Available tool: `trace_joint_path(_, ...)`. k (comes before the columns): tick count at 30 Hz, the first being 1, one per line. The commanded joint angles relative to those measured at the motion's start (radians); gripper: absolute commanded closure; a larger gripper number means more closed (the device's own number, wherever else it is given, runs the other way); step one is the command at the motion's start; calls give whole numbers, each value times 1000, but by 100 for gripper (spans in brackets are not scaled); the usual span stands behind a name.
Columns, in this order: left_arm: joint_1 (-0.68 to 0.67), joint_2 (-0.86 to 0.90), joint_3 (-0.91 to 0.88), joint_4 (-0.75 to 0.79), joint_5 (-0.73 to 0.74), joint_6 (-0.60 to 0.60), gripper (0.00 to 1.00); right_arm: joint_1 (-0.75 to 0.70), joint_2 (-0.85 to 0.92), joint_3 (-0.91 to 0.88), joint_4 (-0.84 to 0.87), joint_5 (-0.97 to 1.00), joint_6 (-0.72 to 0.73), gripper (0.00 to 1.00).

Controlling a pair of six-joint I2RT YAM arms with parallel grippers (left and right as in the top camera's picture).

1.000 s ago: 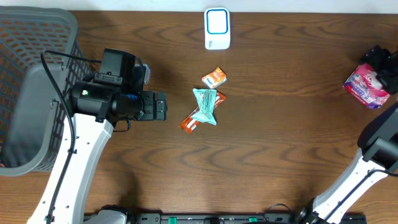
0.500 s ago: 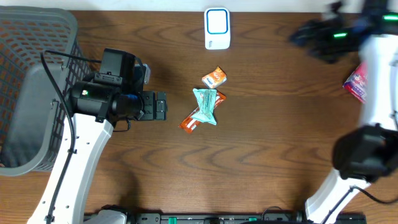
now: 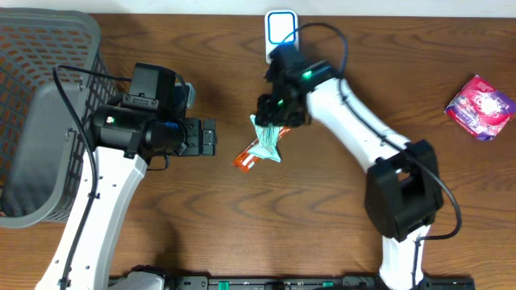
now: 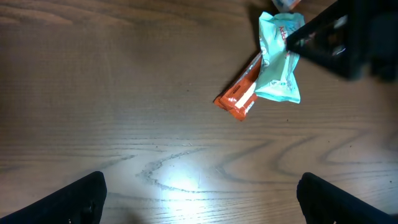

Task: Scan the item barcode
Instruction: 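Reach the right gripper to the teal wipes pack and grasp it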

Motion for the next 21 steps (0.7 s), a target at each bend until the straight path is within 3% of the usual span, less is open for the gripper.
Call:
trace_joint_path(1, 4, 2, -1, 0, -9, -1, 2, 66, -3, -35, 5, 229, 176, 54)
trace_joint_path(4, 4, 2, -1, 0, -9, -1, 2, 101, -2, -74, 16, 330, 214, 59)
trace_joint_path(9, 4, 2, -1, 0, -9, -1, 2, 93, -1, -115, 16, 460, 214, 79)
trace_joint_path(13, 4, 2, -1, 0, -9, -1, 2, 60, -1, -113, -57, 578, 213, 85)
trace_joint_path(17, 4, 2, -1, 0, -9, -1, 2, -7, -2, -94, -158, 591, 197, 75)
trace_joint_path(20, 4, 2, -1, 0, -9, -1, 2, -50, -2, -72, -181, 436, 60, 67)
trace_joint_path(21, 4, 2, -1, 0, -9, -1, 2, -65, -2, -71, -173, 300, -1, 64)
